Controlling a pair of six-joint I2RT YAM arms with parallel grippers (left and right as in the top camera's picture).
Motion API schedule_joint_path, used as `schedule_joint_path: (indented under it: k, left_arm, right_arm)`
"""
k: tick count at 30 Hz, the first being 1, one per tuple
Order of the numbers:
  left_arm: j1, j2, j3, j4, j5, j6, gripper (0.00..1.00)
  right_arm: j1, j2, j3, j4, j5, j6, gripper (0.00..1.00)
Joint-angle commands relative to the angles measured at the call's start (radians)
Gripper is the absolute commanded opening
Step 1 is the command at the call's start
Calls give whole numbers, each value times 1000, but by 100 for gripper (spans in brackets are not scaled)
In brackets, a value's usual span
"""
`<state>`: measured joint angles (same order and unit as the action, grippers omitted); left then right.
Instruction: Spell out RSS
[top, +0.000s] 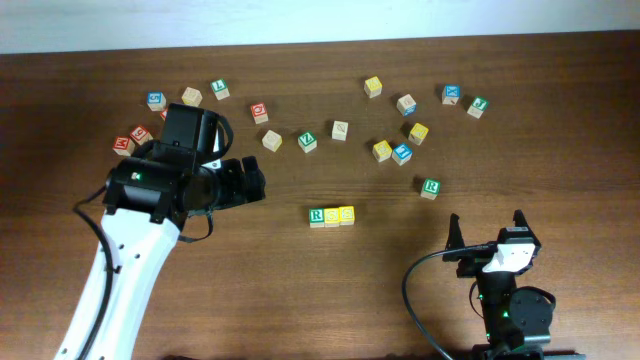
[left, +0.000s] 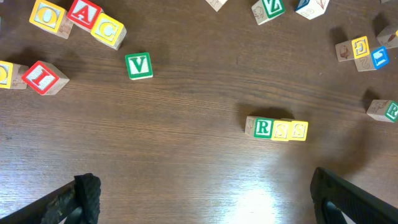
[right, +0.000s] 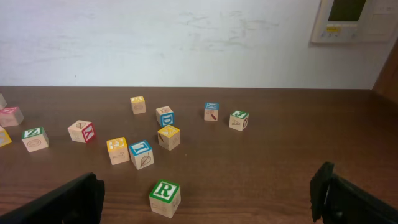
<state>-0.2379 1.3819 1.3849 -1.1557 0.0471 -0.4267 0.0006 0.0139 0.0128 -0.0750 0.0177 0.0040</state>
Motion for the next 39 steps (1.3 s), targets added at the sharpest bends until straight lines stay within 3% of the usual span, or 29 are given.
schedule_joint_path:
  k: [1, 27, 33, 39]
  left_arm:
    - [6, -6, 11, 2, -11, 9, 99]
    - [19, -6, 9, -69, -38, 12, 99]
    - [18, -32, -32, -60, -43, 130, 99]
    - [18, -113, -150, 69, -8, 205, 99]
  right_arm:
    - [6, -10, -7, -6, -6, 11, 98]
    - [6, -10, -7, -6, -6, 11, 98]
    - [6, -10, -7, -6, -6, 11, 98]
    - [6, -10, -7, -6, -6, 11, 98]
